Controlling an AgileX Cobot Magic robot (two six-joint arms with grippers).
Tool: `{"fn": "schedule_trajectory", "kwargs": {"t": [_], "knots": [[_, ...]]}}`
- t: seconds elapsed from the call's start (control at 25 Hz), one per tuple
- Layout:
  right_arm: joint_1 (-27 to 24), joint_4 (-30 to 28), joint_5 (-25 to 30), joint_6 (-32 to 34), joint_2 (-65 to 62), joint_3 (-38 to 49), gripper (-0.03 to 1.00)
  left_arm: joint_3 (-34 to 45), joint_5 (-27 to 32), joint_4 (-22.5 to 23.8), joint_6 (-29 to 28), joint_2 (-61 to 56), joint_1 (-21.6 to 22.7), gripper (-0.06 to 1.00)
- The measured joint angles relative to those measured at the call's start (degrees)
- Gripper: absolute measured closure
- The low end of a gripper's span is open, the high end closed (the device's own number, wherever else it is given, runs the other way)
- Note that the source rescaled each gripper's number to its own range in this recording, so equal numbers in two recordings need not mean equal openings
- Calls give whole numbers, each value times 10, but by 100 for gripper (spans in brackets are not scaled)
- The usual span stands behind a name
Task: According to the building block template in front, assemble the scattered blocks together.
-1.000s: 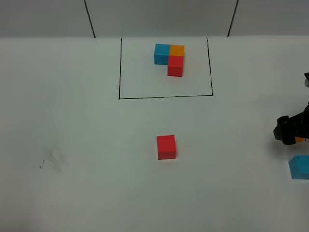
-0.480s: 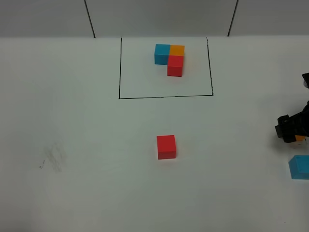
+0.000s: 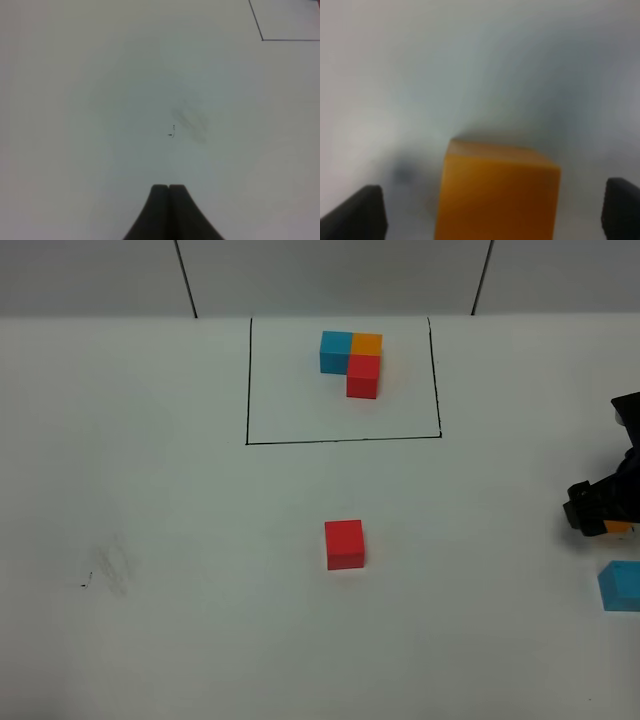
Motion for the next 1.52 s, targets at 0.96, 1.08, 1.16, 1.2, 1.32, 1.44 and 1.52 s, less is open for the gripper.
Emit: {"fn": "schedule_trajectory", "kwargs": {"t": [0.96,1.08,1.16,1.2,1.32,1.44,1.52], "knots": [[11,4,-19,-5,27,-11,52,0,0,0,0,0,0,94],[32,11,-8,-4,16,-24,52,0,0,0,0,0,0,94],[46,13,8,3,-2,-42,52,0,0,0,0,0,0,94],[53,13,20,8,-11,-53,52,0,0,0,0,0,0,94],[78,13,57,27,-46,-84,52,0,0,0,0,0,0,94],[112,13,74,49,-80,-110,52,0,0,0,0,0,0,94],[138,13,79,63,-97,-124,52,0,0,0,0,0,0,94]]}}
